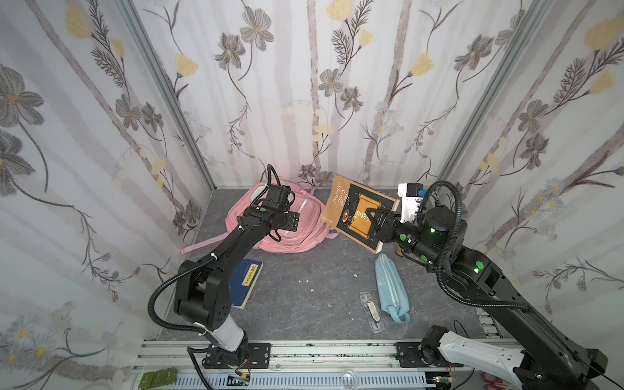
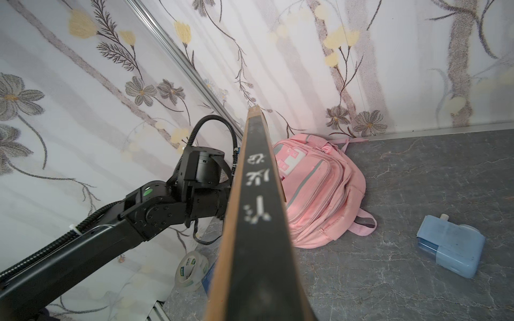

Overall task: Pack books, pencil case, and school supplies into a backpack
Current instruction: Open the student bag at the top-center of the table.

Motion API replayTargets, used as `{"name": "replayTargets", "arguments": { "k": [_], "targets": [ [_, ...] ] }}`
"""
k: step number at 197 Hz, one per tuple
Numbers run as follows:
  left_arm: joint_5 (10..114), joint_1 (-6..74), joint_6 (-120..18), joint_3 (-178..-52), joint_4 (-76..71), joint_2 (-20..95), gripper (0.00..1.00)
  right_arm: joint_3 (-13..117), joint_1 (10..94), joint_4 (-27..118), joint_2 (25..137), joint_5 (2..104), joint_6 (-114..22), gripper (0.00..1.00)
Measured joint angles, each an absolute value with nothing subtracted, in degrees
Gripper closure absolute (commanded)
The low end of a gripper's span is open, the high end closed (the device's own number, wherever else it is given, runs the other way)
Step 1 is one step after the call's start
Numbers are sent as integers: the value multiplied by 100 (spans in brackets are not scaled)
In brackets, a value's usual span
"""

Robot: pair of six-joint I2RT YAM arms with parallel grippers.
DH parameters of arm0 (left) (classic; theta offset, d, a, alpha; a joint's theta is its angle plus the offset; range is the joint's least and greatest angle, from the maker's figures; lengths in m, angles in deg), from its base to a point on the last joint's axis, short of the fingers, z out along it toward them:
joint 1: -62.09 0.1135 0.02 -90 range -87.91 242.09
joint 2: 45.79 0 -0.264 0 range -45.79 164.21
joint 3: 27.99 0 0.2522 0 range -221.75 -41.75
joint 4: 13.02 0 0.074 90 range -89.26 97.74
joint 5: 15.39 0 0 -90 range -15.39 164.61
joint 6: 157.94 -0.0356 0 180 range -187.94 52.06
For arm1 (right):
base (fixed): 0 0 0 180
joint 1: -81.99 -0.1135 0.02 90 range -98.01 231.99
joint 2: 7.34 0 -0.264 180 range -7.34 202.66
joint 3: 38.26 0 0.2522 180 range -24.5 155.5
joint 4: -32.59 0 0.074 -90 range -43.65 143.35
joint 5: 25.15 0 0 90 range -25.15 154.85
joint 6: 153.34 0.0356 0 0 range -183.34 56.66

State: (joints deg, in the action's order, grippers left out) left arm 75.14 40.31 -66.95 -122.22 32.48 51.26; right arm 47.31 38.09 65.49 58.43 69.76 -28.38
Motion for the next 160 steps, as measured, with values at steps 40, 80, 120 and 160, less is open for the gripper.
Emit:
{"name": "replayTargets", "arguments": {
  "k": [40,80,120,160],
  "targets": [
    [7508,3893,-6953,-13011,3500,5878,19,4403,3857,6370,5931,7083,-2819,100],
    [7626,3849,-7114,-13409,3740,6304,17,4482,3888,6197,6125,6972,-2788,100],
    [7702,3604,-7276,-13625,3764,6757,21,4390,3977,6112,6125,6917,-2849,100],
    [7949,3515,-7377,-13702,3760,7015,33,4167,4058,6112,5894,6928,-2849,100]
  ]
}}
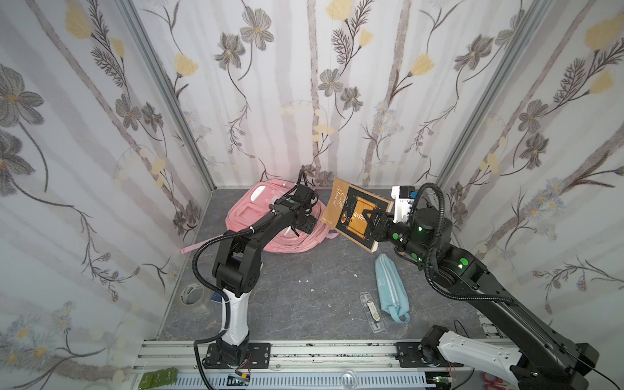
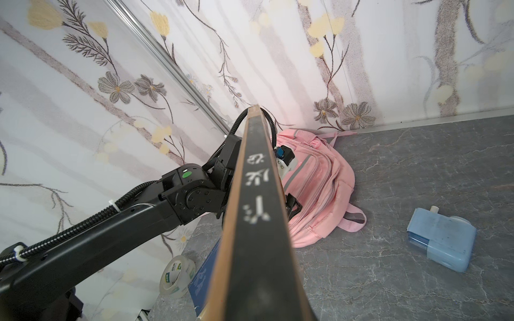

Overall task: Pack books, pencil case, and school supplies into a backpack
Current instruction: Open the student bag at the top-center of the table.

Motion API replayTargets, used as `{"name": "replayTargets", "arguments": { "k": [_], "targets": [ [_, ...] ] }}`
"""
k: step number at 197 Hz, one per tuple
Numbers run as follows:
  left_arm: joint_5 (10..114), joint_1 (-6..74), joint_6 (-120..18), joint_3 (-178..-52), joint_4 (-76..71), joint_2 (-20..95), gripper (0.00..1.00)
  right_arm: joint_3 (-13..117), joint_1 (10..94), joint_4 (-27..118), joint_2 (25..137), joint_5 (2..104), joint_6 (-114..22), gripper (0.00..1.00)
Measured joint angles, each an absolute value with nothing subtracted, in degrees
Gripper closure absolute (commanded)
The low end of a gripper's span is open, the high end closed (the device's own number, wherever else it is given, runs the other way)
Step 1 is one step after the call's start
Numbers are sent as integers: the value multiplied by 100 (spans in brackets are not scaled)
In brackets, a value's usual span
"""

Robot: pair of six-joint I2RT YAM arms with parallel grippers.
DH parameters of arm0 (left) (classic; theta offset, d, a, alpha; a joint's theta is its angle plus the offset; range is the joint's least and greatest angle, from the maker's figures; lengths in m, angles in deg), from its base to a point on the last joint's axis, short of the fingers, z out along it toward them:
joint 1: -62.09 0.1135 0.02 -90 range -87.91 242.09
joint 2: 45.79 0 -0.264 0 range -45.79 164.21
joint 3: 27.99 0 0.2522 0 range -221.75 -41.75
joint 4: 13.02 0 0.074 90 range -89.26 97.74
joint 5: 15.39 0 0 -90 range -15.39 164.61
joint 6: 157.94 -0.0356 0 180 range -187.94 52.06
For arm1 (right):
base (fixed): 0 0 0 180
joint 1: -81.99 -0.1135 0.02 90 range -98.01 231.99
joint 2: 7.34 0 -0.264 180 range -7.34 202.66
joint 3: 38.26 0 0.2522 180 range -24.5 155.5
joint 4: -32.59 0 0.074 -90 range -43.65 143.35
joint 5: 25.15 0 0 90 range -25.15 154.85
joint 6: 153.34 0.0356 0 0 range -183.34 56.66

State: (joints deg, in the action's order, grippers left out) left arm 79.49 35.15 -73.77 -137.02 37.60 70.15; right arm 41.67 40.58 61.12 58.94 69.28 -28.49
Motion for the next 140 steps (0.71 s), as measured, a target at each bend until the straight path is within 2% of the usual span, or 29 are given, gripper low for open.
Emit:
{"name": "replayTargets", "arguments": {
  "k": [24,44,77,101,140],
  "targets": [
    [8153,3517,-7401,-13829,3764,7203,45,4055,4111,6116,5747,6978,-2847,100],
    [8209,3506,-7407,-13894,3771,7314,65,4007,4122,6112,5669,7024,-2847,100],
    [8196,3493,-7420,-13944,3788,7421,68,3948,4146,6112,5579,7081,-2840,100],
    [8205,3497,-7416,-13947,3784,7417,88,3913,4146,6114,5542,7088,-2843,100],
    [8288,3504,-7418,-14047,3891,7229,100,3896,4154,6114,5526,7114,-2845,100]
  ]
}}
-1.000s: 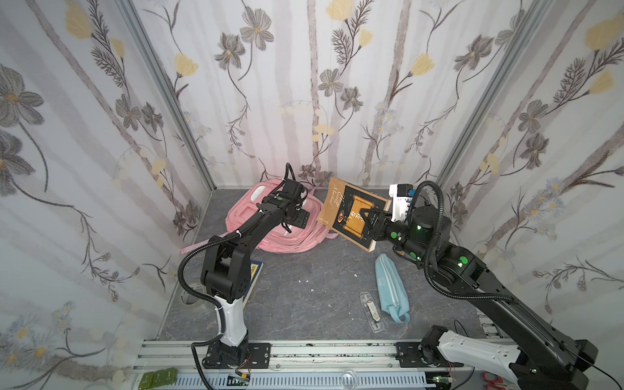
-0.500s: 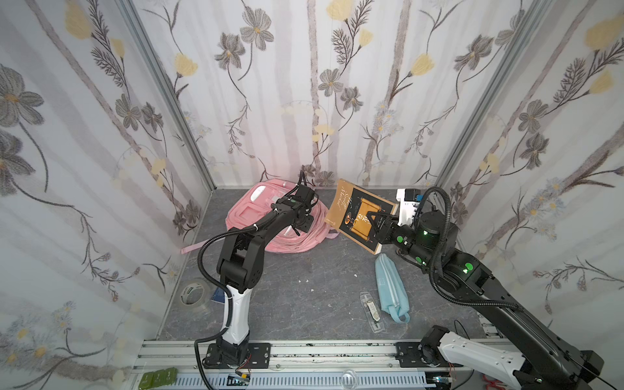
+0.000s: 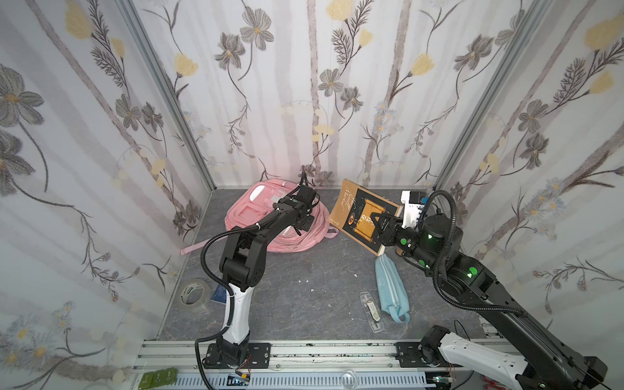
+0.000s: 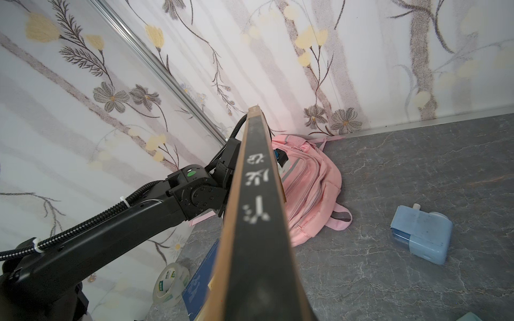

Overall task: Pack books, pencil case, and school supplies into a backpack
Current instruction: Open the student bag at the top-center of the table.

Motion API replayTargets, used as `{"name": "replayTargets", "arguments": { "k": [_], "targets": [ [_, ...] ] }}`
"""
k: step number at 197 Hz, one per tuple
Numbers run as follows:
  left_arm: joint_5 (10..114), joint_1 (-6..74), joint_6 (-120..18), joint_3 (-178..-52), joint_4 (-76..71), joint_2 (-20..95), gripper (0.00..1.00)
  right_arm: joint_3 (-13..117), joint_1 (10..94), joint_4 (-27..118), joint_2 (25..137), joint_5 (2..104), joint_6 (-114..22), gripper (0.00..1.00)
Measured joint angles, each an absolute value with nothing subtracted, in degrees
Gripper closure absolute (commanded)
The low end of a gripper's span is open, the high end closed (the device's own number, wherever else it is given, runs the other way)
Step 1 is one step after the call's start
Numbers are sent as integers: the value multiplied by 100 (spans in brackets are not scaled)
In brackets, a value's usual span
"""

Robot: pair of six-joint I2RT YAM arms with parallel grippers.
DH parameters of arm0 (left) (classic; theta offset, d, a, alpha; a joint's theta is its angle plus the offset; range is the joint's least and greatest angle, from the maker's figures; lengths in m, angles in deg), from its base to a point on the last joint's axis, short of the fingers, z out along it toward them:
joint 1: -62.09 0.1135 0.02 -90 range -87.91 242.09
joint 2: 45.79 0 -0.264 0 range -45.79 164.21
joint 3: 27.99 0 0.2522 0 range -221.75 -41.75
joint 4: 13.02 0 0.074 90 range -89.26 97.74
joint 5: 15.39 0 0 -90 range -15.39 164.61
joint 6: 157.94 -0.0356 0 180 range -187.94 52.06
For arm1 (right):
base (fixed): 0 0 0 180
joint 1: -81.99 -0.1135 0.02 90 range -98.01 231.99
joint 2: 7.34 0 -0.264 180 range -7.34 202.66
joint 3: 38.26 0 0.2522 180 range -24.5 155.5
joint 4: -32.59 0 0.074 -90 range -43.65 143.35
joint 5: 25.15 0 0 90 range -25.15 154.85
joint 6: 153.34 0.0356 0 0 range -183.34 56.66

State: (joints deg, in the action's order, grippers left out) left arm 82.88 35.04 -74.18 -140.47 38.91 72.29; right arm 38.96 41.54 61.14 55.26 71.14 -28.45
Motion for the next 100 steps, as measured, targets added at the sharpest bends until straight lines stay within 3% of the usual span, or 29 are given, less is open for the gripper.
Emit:
{"name": "replayTargets", "arguments": {
  "k": [100],
  "targets": [
    [8389,3515,-7267,-14226,3751,5572,100,3872,4535,6051,5959,6788,-2366,100]
  ]
}}
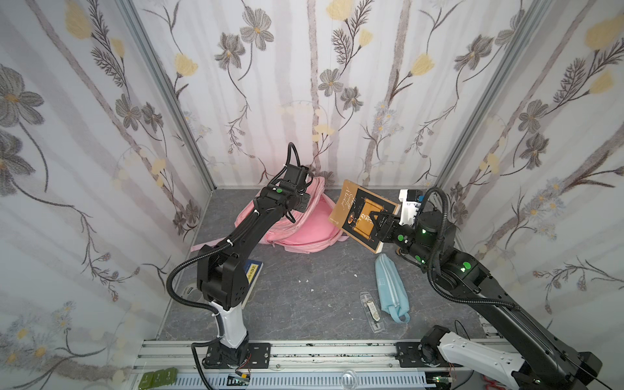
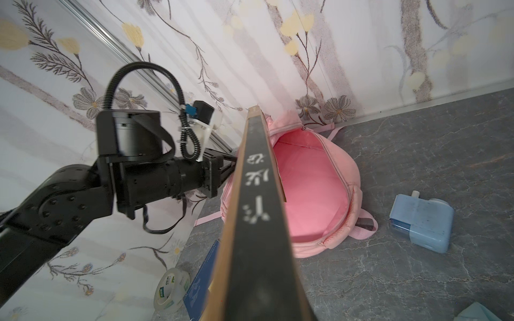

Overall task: Pack books, pencil case, and school supplies into a backpack
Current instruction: Open the student bag at the top-center of the table, then place the book in the student bag.

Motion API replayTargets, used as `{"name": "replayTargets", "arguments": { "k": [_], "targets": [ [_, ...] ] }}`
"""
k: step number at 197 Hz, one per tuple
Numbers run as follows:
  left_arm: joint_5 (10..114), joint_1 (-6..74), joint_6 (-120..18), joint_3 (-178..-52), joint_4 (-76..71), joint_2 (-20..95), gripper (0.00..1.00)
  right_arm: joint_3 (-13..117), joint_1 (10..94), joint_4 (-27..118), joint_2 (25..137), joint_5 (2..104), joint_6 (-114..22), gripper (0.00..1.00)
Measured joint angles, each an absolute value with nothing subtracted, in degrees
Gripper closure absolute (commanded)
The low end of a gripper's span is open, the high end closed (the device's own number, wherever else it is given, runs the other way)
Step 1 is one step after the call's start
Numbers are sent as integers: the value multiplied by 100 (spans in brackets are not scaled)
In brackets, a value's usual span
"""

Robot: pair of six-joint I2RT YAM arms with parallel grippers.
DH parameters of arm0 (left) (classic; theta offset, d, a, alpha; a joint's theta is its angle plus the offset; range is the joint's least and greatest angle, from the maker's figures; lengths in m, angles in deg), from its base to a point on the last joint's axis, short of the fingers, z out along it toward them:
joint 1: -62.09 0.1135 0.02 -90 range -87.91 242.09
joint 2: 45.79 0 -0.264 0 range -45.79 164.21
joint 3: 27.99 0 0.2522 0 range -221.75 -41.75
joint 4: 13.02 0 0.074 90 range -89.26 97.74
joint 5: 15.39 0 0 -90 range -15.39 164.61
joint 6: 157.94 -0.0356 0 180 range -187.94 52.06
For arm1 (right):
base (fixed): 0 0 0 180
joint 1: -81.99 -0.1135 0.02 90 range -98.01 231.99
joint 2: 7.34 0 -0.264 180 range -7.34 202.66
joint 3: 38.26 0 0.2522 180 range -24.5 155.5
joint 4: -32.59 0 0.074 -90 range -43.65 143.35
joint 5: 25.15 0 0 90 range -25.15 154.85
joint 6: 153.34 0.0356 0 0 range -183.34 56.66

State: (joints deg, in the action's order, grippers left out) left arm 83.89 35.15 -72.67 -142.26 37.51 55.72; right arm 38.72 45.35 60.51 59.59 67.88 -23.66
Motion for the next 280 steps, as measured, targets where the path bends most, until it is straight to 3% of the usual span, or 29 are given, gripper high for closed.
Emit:
{"name": "replayTargets", "arguments": {
  "k": [67,143,215,280],
  "targets": [
    [7694,3676,-6937,-13859,3471,4818,100,3570,5099,5235,6871,5706,-1418,100],
    [7149,3718,-6621,-13719,3353,4488,100,3804,5155,3528,9109,4425,-141,100],
    [7051,3753,-6360,-13634,3152,4420,100,5926,4981,2444,11810,4119,773,100],
    [6706,3746,-6234,-13538,3098,4370,100,6744,4803,2390,12914,4224,1277,100]
  ]
}}
